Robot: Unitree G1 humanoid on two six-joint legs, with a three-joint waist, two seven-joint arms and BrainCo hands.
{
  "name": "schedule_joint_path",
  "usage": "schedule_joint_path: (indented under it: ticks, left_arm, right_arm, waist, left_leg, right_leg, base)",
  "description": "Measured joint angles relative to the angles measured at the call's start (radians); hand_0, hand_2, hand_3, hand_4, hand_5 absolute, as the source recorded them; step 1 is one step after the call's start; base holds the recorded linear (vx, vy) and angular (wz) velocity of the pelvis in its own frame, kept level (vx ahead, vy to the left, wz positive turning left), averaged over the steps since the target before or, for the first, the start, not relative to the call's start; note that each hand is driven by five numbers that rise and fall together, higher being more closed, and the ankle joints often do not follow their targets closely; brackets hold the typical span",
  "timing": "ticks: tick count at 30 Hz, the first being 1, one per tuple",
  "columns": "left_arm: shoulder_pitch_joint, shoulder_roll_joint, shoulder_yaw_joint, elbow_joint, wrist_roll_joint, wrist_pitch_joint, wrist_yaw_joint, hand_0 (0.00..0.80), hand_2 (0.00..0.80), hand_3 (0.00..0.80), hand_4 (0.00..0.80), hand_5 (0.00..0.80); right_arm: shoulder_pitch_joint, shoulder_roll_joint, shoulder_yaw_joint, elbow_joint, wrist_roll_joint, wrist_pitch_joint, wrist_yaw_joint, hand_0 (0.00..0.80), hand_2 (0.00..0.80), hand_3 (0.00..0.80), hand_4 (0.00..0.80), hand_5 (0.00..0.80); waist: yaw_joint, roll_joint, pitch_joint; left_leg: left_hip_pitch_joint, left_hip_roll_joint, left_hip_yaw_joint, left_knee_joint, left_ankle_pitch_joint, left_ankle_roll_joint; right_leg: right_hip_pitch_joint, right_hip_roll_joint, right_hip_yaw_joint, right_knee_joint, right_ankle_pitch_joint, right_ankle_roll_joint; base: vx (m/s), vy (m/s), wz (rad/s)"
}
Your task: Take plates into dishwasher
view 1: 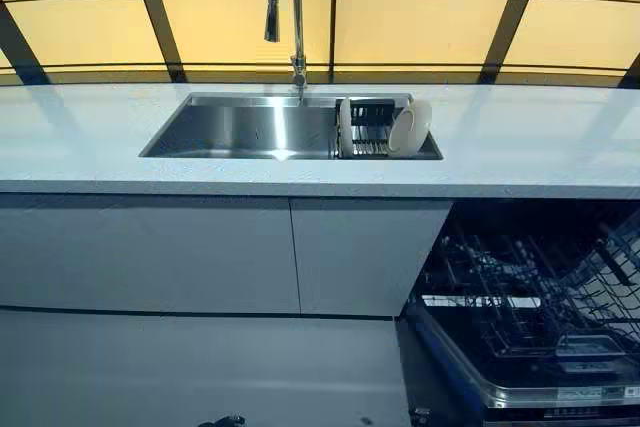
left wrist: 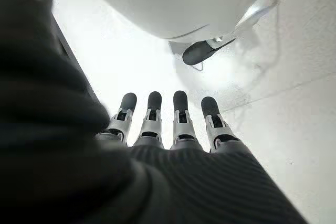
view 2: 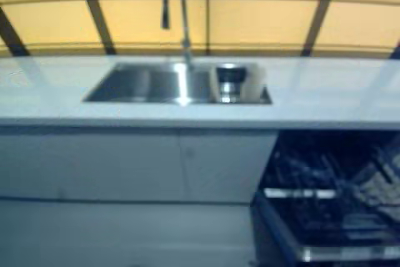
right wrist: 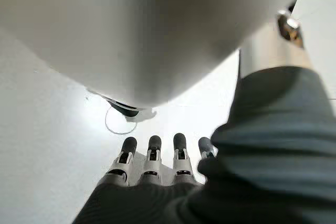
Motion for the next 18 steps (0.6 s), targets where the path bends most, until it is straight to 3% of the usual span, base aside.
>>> schedule_joint_path:
  ticks: [13, 18]
  left_arm:
    - [-0.002, 0.000, 0.000, -0.001, 0.000, 0.000, 0.004, 0.000, 0.000, 0.000, 0.000, 0.000]
    - [0.007, 0.006, 0.002, -0.033, 0.001, 0.001, 0.009, 0.000, 0.000, 0.000, 0.000, 0.000]
  right_arm:
    - [-0.003, 0.002, 0.000, -0.004, 0.006, -0.003, 0.013, 0.000, 0.000, 0.000, 0.000, 0.000]
    - [0.027, -0.059, 0.055, -0.349, 0.152, 0.032, 0.224, 0.000, 0.000, 0.000, 0.000, 0.000]
  waist:
    - [0.000, -0.007, 0.007]
    - [-0.001, -0.013, 0.022]
  left_leg:
    - [0.000, 0.000, 0.000, 0.000, 0.000, 0.000]
    - [-0.001, 0.002, -0.001, 0.000, 0.003, -0.004]
  right_leg:
    - [0.000, 0.000, 0.000, 0.000, 0.000, 0.000]
    - [0.000, 0.003, -0.001, 0.000, 0.001, 0.001]
  base:
    - [0.003, -0.001, 0.00]
    - [-0.026, -0.032, 0.00]
